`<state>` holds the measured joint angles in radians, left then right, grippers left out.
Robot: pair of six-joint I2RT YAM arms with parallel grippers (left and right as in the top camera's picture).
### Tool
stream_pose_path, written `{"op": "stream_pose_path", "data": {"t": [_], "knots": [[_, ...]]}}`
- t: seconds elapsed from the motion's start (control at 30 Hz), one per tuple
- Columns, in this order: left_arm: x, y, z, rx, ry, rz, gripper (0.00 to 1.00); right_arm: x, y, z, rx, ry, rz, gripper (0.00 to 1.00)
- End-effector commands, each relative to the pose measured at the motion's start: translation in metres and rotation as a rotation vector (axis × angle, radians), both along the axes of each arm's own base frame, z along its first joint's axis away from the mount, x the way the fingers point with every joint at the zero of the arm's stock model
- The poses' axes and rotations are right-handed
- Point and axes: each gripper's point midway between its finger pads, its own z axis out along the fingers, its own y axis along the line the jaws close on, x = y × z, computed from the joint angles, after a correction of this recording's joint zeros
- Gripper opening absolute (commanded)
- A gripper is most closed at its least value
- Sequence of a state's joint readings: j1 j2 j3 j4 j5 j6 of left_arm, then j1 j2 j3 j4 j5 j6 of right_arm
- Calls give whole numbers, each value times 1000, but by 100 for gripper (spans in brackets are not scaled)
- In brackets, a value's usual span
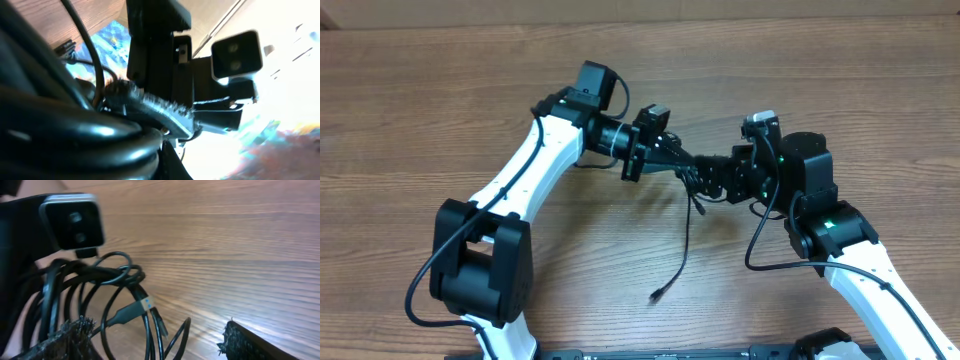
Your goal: Untangle cables
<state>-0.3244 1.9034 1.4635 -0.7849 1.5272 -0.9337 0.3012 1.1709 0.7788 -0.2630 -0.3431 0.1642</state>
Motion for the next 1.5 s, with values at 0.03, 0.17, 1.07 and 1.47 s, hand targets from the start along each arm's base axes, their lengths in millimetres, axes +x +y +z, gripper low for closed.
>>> {"op": "stream_pose_path", "data": {"t": [0.03, 0.17, 1.07, 1.47], "knots": [[7, 6, 15, -16, 69, 11, 5, -19, 25, 6, 86, 42, 152, 84], [11, 6, 10, 28, 111, 28, 4, -31, 34, 0, 90, 85, 197, 84], [54, 42, 2, 44, -76, 173, 4, -42, 48, -16, -26, 89, 181, 80], [55, 68, -88, 478, -586, 103, 5, -36, 42, -18, -54, 78, 141, 80]]}}
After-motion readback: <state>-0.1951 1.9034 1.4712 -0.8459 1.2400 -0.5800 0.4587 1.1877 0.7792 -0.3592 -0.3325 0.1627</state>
